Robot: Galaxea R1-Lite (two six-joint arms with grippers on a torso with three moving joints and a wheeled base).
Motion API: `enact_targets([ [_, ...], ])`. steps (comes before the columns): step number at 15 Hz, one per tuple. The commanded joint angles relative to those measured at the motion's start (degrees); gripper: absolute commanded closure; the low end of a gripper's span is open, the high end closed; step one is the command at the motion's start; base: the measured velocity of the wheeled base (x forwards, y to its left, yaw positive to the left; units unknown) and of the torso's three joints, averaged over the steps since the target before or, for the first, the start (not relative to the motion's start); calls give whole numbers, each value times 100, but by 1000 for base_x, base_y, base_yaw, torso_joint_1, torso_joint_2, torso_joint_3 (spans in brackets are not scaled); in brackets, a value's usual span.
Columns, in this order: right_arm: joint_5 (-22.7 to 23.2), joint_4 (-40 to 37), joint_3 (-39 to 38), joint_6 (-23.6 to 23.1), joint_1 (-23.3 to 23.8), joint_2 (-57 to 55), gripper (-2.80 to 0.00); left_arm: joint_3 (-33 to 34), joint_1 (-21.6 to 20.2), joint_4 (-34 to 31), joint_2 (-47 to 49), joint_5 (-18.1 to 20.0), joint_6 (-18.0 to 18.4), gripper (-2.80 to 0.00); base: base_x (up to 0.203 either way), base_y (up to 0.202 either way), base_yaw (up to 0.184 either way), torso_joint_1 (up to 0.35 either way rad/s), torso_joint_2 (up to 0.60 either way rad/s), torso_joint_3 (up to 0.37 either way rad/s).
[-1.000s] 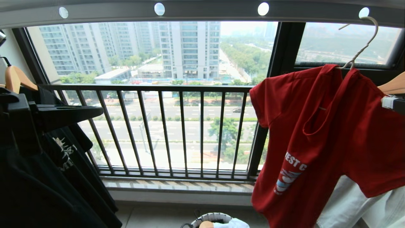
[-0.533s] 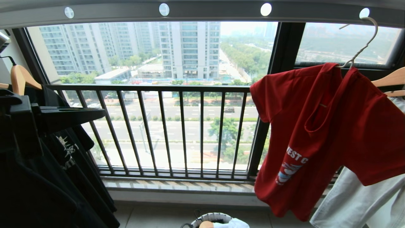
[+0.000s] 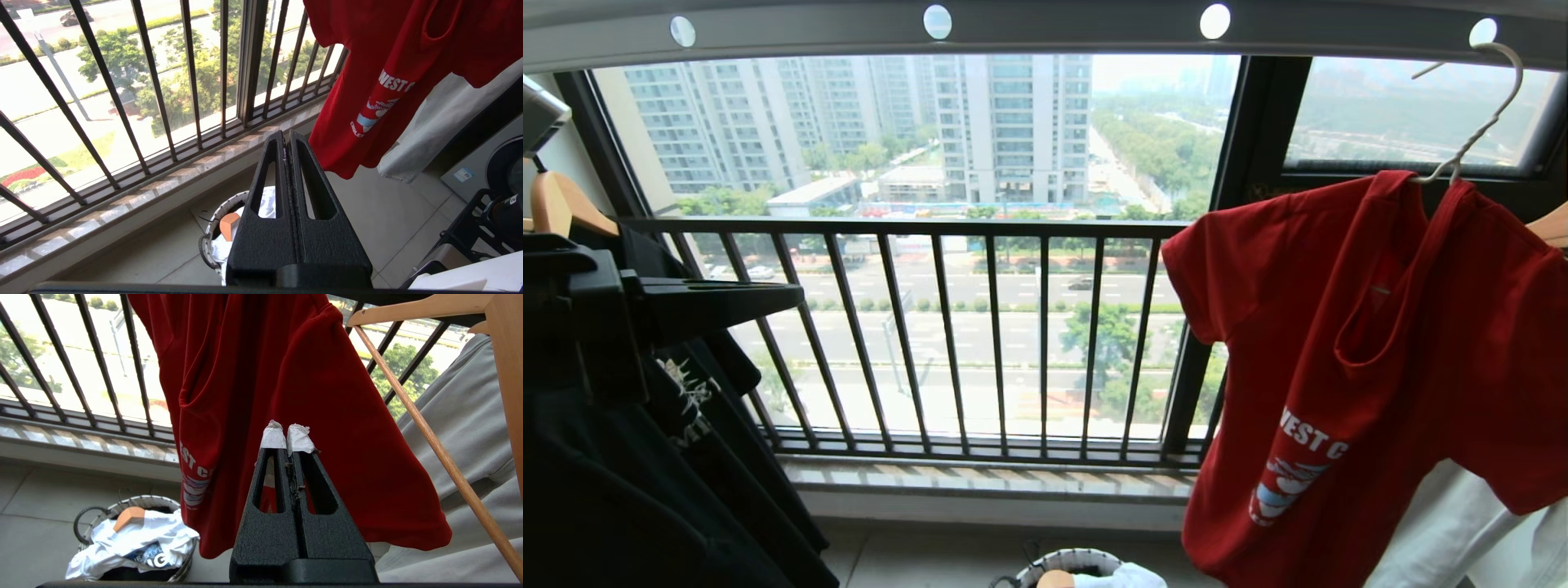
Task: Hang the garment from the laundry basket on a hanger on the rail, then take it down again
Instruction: Take the clothes off the clothes rack
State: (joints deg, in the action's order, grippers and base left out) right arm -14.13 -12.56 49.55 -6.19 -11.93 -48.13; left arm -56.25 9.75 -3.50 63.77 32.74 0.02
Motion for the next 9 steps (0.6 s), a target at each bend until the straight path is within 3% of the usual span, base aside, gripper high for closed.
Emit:
enact_targets([
  [1, -35, -3, 11, -5, -2, -3, 0, 3, 190, -2, 39, 109, -38, 0, 0, 0, 0, 0, 0, 0],
  [4, -64, -27, 20, 39, 16, -4, 0, 78, 526, -2, -48, 154, -72, 0, 0, 0, 0, 0, 0, 0],
  [9, -59, -23, 55, 39, 7, -77, 0, 87, 602, -2, -36, 176, -82, 0, 0, 0, 0, 0, 0, 0],
])
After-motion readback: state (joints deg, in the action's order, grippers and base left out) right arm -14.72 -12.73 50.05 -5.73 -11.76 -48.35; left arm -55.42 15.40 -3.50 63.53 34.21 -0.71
